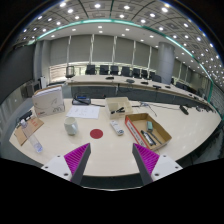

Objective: Pour water

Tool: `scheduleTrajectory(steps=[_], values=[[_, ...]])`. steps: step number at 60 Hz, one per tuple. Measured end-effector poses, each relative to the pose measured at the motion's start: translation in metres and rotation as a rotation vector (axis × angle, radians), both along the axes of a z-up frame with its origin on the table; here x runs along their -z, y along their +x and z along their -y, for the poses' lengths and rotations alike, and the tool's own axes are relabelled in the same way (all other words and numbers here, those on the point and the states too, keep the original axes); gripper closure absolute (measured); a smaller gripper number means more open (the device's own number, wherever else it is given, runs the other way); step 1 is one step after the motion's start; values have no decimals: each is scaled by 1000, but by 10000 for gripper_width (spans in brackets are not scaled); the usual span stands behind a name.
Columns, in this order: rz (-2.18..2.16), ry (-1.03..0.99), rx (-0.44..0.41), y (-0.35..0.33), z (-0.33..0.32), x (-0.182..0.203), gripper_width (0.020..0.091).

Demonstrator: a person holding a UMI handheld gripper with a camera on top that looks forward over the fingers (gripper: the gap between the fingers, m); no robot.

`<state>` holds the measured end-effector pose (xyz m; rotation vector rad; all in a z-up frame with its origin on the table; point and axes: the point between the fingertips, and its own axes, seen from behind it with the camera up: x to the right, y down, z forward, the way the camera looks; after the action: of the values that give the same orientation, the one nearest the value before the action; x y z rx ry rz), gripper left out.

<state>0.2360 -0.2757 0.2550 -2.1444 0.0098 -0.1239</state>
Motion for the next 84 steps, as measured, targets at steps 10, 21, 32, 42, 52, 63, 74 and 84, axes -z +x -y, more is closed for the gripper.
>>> scheduleTrajectory(steps=[10,21,32,42,52,63,74,84], values=[[0,-22,-19,-24,-2,14,245],[14,-40,-72,-82,-4,34,246],[-8,-53,-118,-175,-2,64,242],[-41,-49,-144,-278,2,96,244],[-80,-30,-192,-378,-6,128,242],[-84,42,-190,-436,-45,148,239],[-90,115,-151,-449,-96,160,262],[-60,170,-139,-452,-122,166,591]])
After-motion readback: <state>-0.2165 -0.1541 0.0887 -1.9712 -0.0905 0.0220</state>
